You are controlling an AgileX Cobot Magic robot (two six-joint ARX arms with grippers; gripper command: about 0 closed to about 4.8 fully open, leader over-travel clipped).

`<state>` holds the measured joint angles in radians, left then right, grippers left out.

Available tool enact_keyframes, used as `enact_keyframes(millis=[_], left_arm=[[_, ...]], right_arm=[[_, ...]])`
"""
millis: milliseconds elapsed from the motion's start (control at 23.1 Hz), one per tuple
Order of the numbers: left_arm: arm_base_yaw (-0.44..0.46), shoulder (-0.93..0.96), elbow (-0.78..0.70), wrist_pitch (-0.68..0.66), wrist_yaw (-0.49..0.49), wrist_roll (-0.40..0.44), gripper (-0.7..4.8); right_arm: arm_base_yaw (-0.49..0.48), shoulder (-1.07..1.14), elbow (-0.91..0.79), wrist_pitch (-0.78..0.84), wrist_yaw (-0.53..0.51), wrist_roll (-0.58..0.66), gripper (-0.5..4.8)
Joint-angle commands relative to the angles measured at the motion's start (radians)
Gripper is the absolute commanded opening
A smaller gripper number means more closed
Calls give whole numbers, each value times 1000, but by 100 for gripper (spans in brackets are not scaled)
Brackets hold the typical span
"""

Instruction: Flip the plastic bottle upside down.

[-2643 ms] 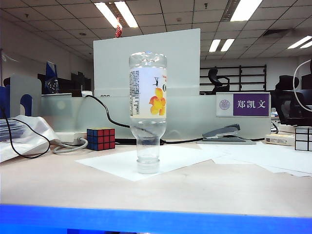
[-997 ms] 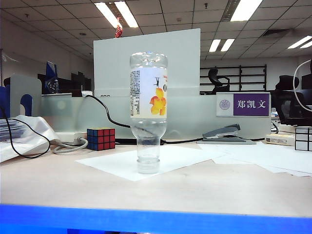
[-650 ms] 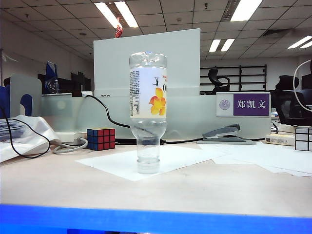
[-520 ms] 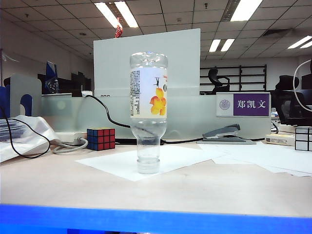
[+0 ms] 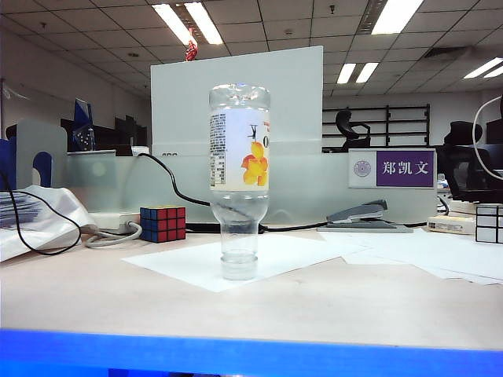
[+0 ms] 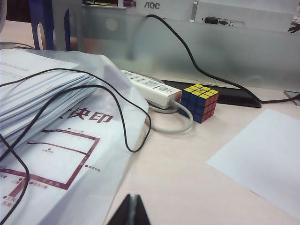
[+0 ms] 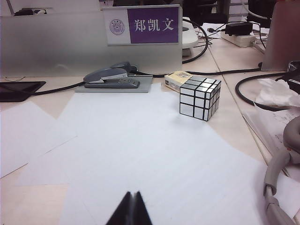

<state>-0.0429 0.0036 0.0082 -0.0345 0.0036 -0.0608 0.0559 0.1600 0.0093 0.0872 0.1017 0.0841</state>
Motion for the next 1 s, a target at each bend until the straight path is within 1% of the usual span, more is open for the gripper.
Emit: enact_keyframes(millis=[43,217,303,477,737,823,997], left_arm=[[1,-2,1,13,-3,1,-4],[1,-2,1,13,-3,1,-4],[1,-2,1,13,-3,1,-4],[1,-2,1,13,-3,1,-4],[1,-2,1,12,-3,1,-4],[1,-2,1,13,0,1,-4],[1,-2,1,13,0,1,-4]], right_arm=[[1,0,-8,11,-3,-3,-9],[-8,-25,-7,6,12,-6,-9],[-31,-57,-8,-11,7,-6,-9],[-130,-156,-8,-86,-27,-6,-9],[-255,-159,-7,-91,-25,-6,-9],[-262,-159,-7,-91,-24,-6,-9],[-245,-159,-7,-90,-26,-6,-9]])
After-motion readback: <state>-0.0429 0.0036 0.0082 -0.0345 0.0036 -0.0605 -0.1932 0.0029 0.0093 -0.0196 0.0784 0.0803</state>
